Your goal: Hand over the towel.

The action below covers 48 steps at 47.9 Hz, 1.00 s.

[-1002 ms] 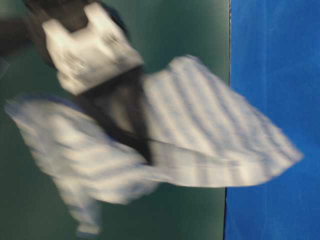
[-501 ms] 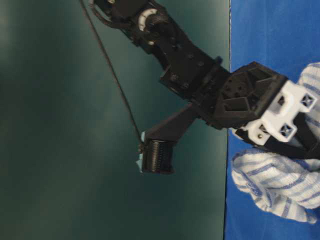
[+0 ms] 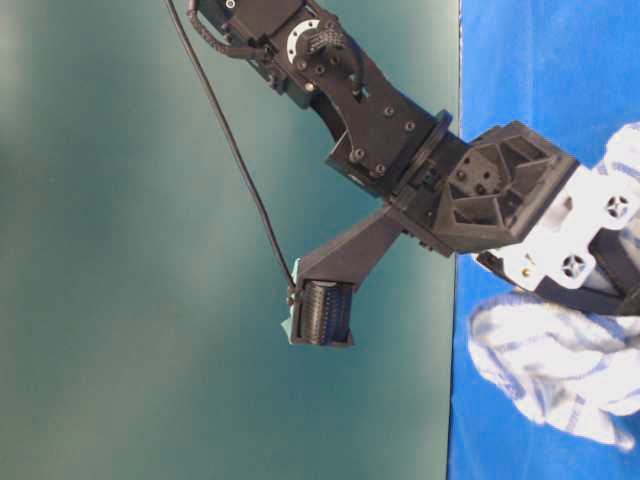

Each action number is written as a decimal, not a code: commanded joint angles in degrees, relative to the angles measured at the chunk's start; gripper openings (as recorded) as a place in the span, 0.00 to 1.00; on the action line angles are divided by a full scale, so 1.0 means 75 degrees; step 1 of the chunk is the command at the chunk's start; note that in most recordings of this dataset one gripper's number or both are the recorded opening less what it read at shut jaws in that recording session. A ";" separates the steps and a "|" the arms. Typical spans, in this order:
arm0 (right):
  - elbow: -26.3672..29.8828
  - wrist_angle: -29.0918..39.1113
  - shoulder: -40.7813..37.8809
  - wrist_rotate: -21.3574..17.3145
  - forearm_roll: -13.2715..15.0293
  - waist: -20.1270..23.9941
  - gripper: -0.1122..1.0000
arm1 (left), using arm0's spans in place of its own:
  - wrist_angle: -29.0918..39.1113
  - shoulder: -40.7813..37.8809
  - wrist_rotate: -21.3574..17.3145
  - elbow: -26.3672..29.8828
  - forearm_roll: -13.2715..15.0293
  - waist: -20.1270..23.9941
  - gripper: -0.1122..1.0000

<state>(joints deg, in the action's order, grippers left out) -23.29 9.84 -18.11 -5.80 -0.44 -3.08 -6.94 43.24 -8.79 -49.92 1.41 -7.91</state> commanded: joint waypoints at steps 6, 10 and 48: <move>-0.0035 0.0105 0.0551 -0.0176 -0.0012 0.0012 0.71 | -0.0035 0.0023 0.0000 0.0082 0.0012 -0.0023 0.94; -0.0117 0.0187 0.0902 -0.0176 -0.0012 0.0012 0.73 | -0.0023 0.0035 0.0000 0.0082 0.0012 -0.0023 0.94; -0.2414 -0.2133 0.5836 -0.0082 0.0539 0.0281 0.72 | -0.0047 0.0012 0.0000 0.0082 0.0012 -0.0012 0.94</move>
<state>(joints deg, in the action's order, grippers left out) -40.34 -2.55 22.68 -6.59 3.25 -1.23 -6.94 43.42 -8.79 -50.01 1.41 -7.91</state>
